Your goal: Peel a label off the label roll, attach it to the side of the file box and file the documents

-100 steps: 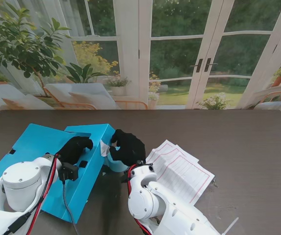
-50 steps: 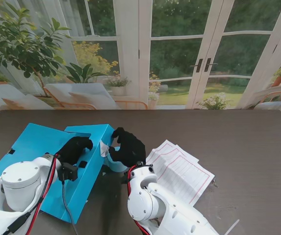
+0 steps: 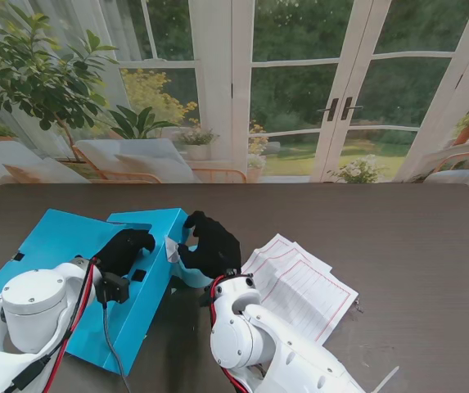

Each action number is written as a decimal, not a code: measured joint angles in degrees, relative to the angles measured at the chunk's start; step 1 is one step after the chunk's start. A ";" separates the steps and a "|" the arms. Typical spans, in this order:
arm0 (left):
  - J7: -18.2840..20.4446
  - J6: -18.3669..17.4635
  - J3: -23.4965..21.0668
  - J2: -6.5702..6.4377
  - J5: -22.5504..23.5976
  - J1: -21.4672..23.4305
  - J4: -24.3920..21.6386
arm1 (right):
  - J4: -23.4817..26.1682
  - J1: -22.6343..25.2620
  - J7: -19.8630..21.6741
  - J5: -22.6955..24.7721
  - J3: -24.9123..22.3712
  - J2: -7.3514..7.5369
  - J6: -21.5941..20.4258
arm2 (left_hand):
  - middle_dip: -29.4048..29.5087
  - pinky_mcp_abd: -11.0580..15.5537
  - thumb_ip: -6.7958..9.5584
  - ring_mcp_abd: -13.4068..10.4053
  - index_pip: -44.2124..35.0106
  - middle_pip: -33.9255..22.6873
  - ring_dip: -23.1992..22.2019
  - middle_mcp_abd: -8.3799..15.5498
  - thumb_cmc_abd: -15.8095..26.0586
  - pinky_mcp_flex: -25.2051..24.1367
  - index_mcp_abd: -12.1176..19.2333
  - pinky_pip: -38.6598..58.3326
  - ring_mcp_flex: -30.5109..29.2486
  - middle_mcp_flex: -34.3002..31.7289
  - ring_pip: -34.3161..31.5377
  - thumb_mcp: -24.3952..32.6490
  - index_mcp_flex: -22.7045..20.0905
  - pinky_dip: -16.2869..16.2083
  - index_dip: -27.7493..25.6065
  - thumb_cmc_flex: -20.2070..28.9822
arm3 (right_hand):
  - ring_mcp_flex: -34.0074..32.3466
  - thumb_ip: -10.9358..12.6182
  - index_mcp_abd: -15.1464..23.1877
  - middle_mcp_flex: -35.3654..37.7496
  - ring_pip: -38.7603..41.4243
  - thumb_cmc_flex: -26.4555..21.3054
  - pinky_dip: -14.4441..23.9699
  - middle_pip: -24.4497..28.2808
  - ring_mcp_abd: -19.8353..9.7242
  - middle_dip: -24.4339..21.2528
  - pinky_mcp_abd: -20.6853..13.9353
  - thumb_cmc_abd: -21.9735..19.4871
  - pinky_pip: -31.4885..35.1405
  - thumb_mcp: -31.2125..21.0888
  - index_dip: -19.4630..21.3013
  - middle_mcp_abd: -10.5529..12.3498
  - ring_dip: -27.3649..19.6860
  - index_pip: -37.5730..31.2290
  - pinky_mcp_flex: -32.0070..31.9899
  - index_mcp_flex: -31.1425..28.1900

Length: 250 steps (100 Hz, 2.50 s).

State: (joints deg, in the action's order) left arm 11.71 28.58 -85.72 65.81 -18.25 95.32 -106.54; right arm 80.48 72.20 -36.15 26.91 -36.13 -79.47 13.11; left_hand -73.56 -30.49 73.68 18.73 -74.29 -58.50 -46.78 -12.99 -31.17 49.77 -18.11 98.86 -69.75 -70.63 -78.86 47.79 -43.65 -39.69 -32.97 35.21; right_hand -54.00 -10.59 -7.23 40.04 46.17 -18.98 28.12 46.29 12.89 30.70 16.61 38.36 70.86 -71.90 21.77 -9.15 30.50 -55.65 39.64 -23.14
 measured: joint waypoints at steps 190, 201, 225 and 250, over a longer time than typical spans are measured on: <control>4.47 -1.14 -0.47 -1.45 2.63 0.53 0.63 | -0.72 0.59 -2.09 1.30 2.46 -1.74 3.88 | 0.06 0.06 -0.37 -0.27 -0.20 -0.01 0.15 0.00 0.13 0.00 -0.40 0.00 0.00 0.24 0.00 0.70 1.08 0.00 -0.22 0.00 | 13.41 0.62 -2.17 -11.49 -6.36 3.33 0.01 -0.41 2.31 -1.95 0.05 -1.54 -8.10 2.84 -0.70 -1.57 -3.37 0.52 -0.05 5.34; 4.68 -1.15 -0.49 -1.48 2.71 0.59 0.63 | -0.72 0.67 -2.35 1.30 2.46 -1.90 4.49 | 0.06 0.08 -0.37 -0.27 -0.20 -0.01 0.15 0.00 0.13 0.00 -0.40 0.00 0.00 0.24 0.00 0.70 1.08 0.00 -0.23 0.00 | 13.41 0.62 -2.17 -11.49 -6.36 3.36 0.01 -0.41 2.86 -2.00 0.05 -1.53 -8.11 2.84 -0.70 -1.62 -3.37 0.51 -0.05 5.34; 4.32 -1.08 -0.48 -1.42 2.51 0.82 0.58 | -0.58 0.92 -2.85 1.75 2.79 -2.21 5.88 | 0.06 0.10 -0.36 -0.27 -0.20 -0.01 0.15 0.00 0.13 0.00 -0.40 0.00 0.00 0.24 0.00 0.70 1.08 0.00 -0.25 0.00 | 15.33 2.02 -2.42 -12.94 -6.31 3.91 0.01 -0.63 3.53 -2.41 0.05 -1.56 -8.11 3.78 -1.35 -2.20 -3.38 1.32 -0.05 7.76; 4.06 -1.12 -0.41 -1.40 2.19 0.83 0.59 | 0.07 1.32 -2.86 2.18 2.90 -2.42 7.93 | 0.06 0.10 0.02 -0.27 -0.20 -0.01 0.15 0.00 0.13 0.00 -0.40 0.00 0.00 0.24 0.00 0.70 1.08 0.00 -0.29 0.00 | 16.35 2.65 -1.80 -13.76 -6.42 4.66 0.02 -0.48 3.87 -2.42 0.05 -2.34 -8.12 4.03 -2.28 -2.46 -3.45 2.78 -0.05 8.43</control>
State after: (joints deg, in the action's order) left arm 15.77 27.46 -86.14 64.42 -16.07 96.15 -105.96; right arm 80.55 73.51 -39.00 29.09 -33.23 -81.90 21.04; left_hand -73.51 -30.39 73.70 18.46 -74.49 -58.50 -46.63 -12.99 -31.05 49.77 -18.51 98.86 -69.75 -70.39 -78.86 48.49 -42.57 -39.68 -33.26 35.21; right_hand -37.66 -7.94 -9.03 26.28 39.75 -14.32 28.14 45.81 16.75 28.28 16.66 36.01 62.74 -67.87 19.49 -11.60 27.05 -52.87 39.59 -14.72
